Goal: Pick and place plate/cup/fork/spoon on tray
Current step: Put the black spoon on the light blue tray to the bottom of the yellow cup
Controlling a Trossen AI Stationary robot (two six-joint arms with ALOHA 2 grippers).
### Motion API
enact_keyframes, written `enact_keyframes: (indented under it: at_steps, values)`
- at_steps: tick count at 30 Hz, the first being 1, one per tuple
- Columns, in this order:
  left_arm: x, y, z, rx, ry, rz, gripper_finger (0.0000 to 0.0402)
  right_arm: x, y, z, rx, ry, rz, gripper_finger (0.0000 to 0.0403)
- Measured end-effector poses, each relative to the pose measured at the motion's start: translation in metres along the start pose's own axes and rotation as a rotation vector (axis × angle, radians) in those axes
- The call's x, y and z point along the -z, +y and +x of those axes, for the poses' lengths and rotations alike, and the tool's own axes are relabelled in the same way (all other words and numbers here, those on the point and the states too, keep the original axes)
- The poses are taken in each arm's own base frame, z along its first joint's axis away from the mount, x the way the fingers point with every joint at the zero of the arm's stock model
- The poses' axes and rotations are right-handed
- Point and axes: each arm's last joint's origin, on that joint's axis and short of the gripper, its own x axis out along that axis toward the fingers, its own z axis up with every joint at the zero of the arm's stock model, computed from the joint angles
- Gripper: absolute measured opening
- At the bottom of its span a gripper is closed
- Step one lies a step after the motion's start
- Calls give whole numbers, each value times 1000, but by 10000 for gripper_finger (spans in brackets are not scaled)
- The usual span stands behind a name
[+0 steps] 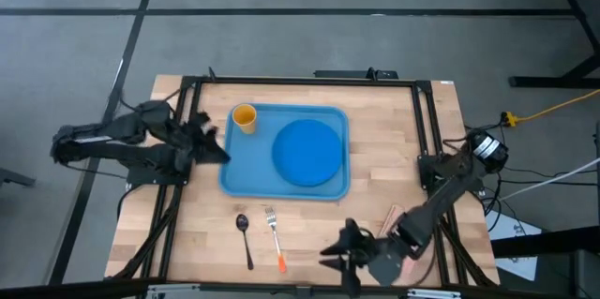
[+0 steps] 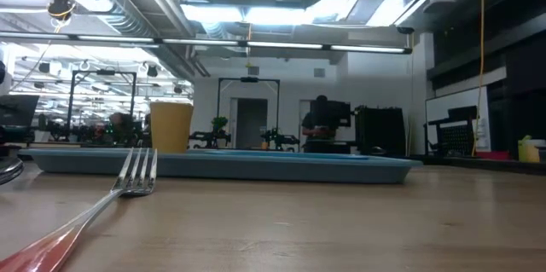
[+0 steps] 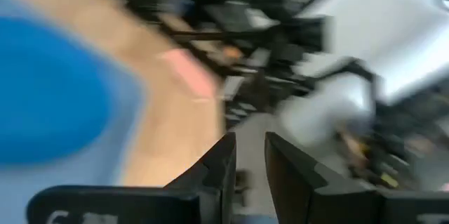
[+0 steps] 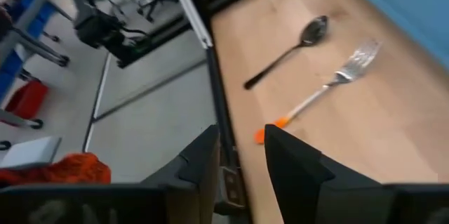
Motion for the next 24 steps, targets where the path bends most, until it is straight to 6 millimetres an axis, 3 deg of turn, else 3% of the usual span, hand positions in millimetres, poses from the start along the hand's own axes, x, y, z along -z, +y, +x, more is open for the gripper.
enact_keyframes:
  at_steps: [6, 9, 12, 19, 21, 24]
  values:
    - [40, 10, 44, 218, 233, -100, 70, 27, 15, 10, -62, -68, 33, 119]
    - [53, 0, 60, 294, 299, -126, 70, 33, 15, 19, -74, -82, 47, 119]
    - [56, -26, 72, 408, 291, -102, 70, 31, 11, 27, -66, -94, 59, 119]
    - [63, -109, 82, 702, 351, 112, 69, 26, 5, 33, -48, -98, 60, 119]
    - [69, -126, 83, 696, 422, 129, 67, 26, 5, 34, -51, -90, 57, 119]
    - [79, -140, 83, 535, 496, 117, 65, 28, 4, 34, -53, -68, 48, 119]
